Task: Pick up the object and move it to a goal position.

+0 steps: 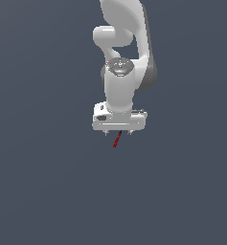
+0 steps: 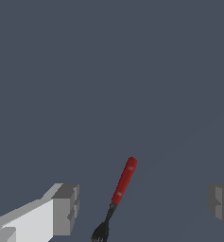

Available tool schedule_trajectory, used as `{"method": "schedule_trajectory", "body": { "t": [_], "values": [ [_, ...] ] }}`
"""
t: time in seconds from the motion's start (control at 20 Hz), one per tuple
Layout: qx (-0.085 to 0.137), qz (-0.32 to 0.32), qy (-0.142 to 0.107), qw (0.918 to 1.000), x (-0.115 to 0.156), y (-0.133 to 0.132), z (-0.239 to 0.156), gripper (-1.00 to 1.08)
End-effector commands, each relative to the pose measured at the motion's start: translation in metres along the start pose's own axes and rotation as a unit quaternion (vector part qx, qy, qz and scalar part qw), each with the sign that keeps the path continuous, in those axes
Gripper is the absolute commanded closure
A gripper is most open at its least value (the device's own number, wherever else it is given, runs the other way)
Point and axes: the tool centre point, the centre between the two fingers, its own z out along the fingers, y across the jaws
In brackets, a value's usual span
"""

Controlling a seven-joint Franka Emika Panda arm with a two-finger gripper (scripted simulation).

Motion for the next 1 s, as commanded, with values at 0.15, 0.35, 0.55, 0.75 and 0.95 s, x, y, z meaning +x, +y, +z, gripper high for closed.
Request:
{"method": "schedule_trajectory", "body": {
  "t": [0.15, 0.35, 0.55, 0.75, 0.95],
  "values": [
    [0.000, 0.029, -0.004, 0.9996, -0.013, -0.004, 0.017, -0.92],
    [-0.001, 0.063, -0.007, 0.9980, -0.029, -0.009, 0.036, -0.92],
    [-0.003, 0.107, -0.012, 0.9942, -0.052, -0.013, 0.059, -0.92],
    [-0.006, 0.148, -0.016, 0.9889, -0.073, -0.016, 0.078, -0.92],
    [-0.009, 0.178, -0.018, 0.9837, -0.091, -0.018, 0.092, -0.92]
  ]
}}
